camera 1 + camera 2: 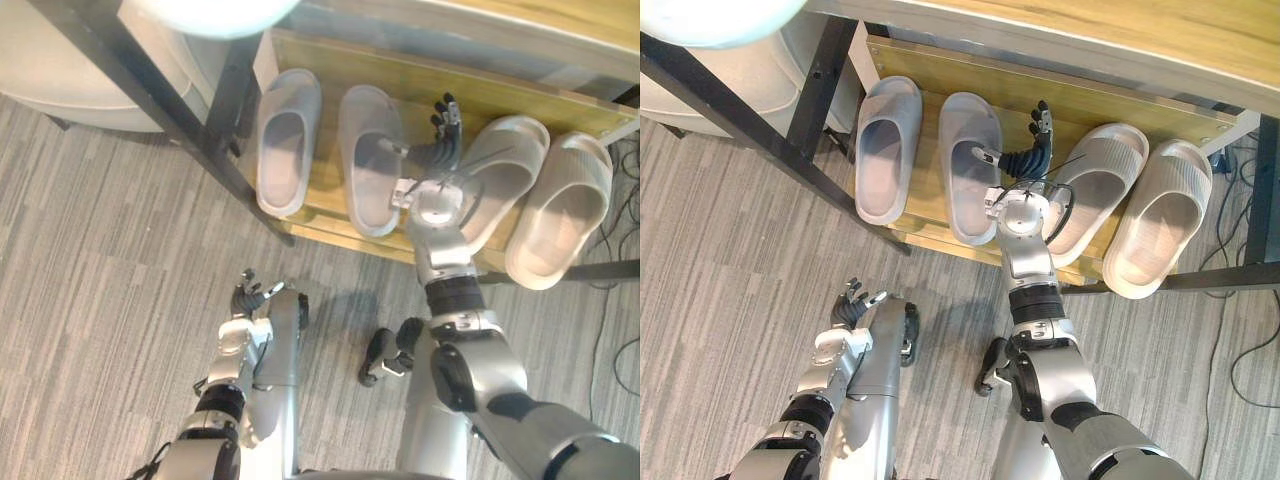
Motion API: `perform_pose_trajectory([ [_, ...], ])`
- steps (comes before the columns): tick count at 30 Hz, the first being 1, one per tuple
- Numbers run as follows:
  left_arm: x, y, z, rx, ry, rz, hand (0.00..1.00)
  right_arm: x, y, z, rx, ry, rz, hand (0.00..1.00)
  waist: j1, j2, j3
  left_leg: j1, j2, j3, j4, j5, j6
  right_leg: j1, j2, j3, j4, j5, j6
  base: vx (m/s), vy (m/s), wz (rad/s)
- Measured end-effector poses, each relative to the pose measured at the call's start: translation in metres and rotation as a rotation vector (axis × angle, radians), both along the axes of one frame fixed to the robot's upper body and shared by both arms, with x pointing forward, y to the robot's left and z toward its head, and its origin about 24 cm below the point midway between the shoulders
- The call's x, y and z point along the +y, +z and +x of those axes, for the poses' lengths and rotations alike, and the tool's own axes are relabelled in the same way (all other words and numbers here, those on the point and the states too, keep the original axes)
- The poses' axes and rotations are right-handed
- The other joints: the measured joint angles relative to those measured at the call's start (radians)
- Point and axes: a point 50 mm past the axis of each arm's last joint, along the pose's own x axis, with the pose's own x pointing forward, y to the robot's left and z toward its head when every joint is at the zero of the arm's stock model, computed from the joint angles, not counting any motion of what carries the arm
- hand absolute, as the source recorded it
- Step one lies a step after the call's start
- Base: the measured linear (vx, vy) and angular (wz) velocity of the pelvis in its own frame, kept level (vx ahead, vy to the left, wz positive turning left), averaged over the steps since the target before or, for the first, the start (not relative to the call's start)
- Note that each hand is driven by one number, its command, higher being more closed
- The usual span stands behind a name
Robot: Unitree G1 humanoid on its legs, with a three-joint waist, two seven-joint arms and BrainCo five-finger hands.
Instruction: Organize the slippers on the shoe rack
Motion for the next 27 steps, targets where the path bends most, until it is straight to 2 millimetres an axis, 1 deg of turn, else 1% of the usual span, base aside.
perform_pose_trajectory([
  [2, 0.001, -0.001, -0.001, 0.012, 0.002, -0.002, 0.0, 0.008, -0.018, -0.007, 0.026, 0.057, 0.035, 0.0, -0.004, -0.001, 0.001, 0.013, 0.0, -0.002, -0.002, 0.0, 0.0, 0.016, 0.0, -0.002, -0.001, -0.003, 0.005, 0.0, -0.015, 0.01],
  [4, 0.001, -0.002, -0.001, 0.016, 0.006, -0.008, 0.0, 0.013, -0.026, -0.009, 0.045, 0.091, 0.05, 0.0, -0.004, -0.002, 0.001, 0.017, 0.0, -0.001, -0.004, 0.0, 0.0, 0.019, 0.0, -0.001, -0.003, -0.003, 0.006, 0.0, 0.0, 0.0],
  [6, 0.002, -0.003, -0.002, 0.018, 0.02, -0.015, 0.0, 0.023, -0.034, -0.014, 0.051, 0.147, 0.08, 0.0, -0.006, -0.003, 0.002, 0.02, -0.001, 0.0, -0.009, 0.0, 0.0, 0.02, 0.0, -0.001, -0.005, -0.007, 0.013, -0.01, -0.02, 0.01],
  [10, 0.003, -0.003, -0.002, 0.019, 0.012, 0.006, 0.0, 0.031, -0.038, -0.018, 0.043, 0.206, 0.079, 0.0, -0.007, -0.006, 0.003, 0.02, -0.002, 0.0, -0.016, 0.001, -0.002, 0.02, -0.001, -0.003, -0.01, -0.006, 0.011, 0.0, 0.0, 0.0],
  [14, 0.008, -0.005, -0.004, 0.031, 0.047, -0.009, 0.0, 0.039, -0.04, -0.022, 0.027, 0.263, 0.133, 0.0, -0.012, -0.011, 0.006, 0.02, -0.002, 0.0, -0.016, 0.001, -0.002, 0.021, -0.001, -0.003, -0.012, -0.003, 0.007, 0.02, -0.022, 0.0],
  [22, 0.012, -0.007, -0.005, 0.044, 0.073, -0.017, 0.0, 0.043, -0.044, -0.024, 0.034, 0.316, 0.251, 0.0, -0.015, -0.018, 0.01, 0.022, -0.004, -0.003, -0.017, 0.001, -0.003, 0.026, -0.002, -0.006, -0.012, -0.009, 0.017, 0.0, -0.003, 0.0],
  [27, 0.012, -0.007, -0.005, 0.045, 0.074, -0.019, 0.0, 0.044, -0.044, -0.024, 0.034, 0.327, 0.298, 0.0, -0.016, -0.018, 0.01, 0.022, -0.008, -0.003, -0.02, 0.001, -0.003, 0.026, -0.005, -0.006, -0.012, -0.008, 0.016, 0.0, -0.005, 0.01],
])
